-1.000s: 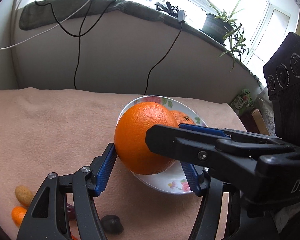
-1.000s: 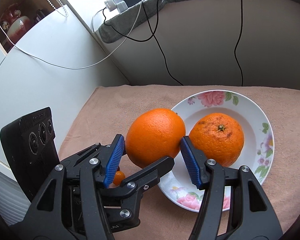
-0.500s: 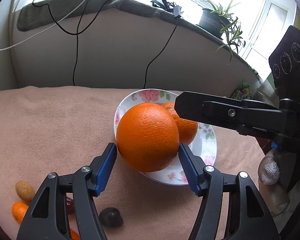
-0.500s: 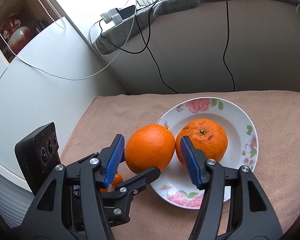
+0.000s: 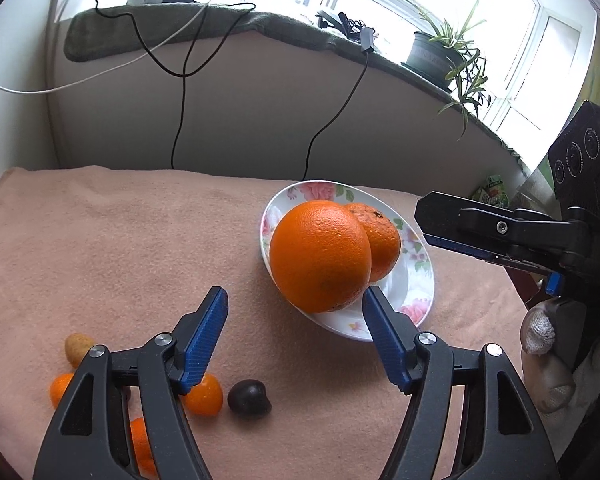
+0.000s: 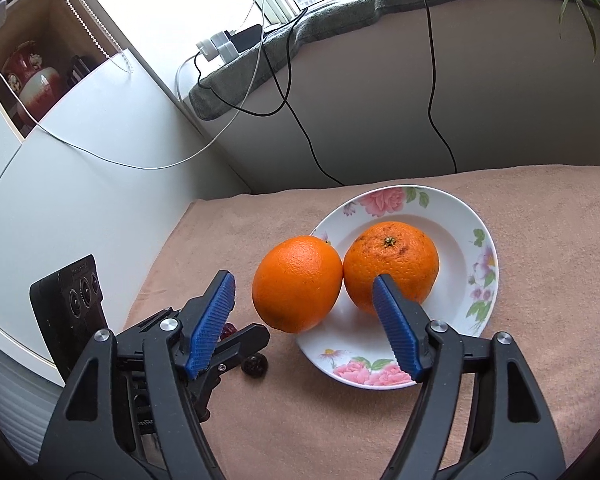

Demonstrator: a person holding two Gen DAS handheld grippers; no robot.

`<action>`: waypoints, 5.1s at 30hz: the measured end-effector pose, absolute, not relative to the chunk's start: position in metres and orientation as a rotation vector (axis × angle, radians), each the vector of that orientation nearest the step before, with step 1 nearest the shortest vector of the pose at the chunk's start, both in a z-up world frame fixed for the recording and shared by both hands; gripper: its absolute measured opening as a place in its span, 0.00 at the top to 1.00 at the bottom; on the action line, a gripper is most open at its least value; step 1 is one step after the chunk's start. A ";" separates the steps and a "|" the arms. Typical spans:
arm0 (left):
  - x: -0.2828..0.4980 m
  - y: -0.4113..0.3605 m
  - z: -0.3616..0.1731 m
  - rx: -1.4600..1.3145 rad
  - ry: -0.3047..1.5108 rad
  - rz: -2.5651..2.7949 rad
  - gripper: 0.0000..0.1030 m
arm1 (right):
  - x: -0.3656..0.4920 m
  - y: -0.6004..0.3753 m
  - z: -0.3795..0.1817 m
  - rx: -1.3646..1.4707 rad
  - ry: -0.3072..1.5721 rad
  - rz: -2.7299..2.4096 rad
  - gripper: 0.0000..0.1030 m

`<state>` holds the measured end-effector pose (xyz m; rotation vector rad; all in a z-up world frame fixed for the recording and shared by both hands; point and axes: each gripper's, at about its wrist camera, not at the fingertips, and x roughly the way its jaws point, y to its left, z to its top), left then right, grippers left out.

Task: Organize fruits
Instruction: 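Set the orange beside the first one and open the right gripper, then withdraw the right gripper and move it toward the dark plum, then close the right gripper on the dark plum while the left gripper closes on a small tangerine, then lift the plum with the right gripper while the left gripper carries the tangerine over the plate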

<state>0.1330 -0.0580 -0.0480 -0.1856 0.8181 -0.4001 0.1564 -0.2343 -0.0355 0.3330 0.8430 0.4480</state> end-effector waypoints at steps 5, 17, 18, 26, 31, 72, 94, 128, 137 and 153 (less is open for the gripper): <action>0.121 -0.049 -0.043 -0.173 0.799 -0.375 0.32 | 0.147 -0.238 -0.036 0.340 0.831 0.436 0.27; 0.080 -0.024 -0.036 -0.153 0.756 -0.296 0.32 | 0.109 -0.229 -0.033 0.224 0.758 0.381 0.21; 0.076 -0.021 -0.037 -0.155 0.754 -0.290 0.32 | 0.105 -0.226 -0.033 0.211 0.752 0.380 0.21; 0.048 0.006 -0.048 -0.143 0.771 -0.218 0.32 | 0.082 -0.208 -0.045 0.104 0.728 0.367 0.17; 0.032 0.019 -0.054 -0.152 0.778 -0.180 0.32 | 0.078 -0.199 -0.056 0.095 0.748 0.381 0.15; 0.038 0.023 -0.083 -0.216 0.851 -0.239 0.45 | 0.108 -0.130 -0.101 -0.041 0.915 0.525 0.47; 0.061 0.017 -0.095 -0.212 0.872 -0.249 0.56 | 0.119 -0.109 -0.119 -0.112 0.956 0.529 0.63; 0.059 -0.009 -0.081 -0.168 0.814 -0.293 0.69 | 0.095 -0.158 -0.098 -0.013 0.887 0.484 0.73; 0.058 -0.015 -0.081 -0.126 0.791 -0.289 0.70 | 0.088 -0.168 -0.093 0.004 0.868 0.482 0.73; 0.066 -0.027 -0.086 -0.087 0.816 -0.316 0.63 | 0.084 -0.171 -0.084 0.016 0.851 0.480 0.73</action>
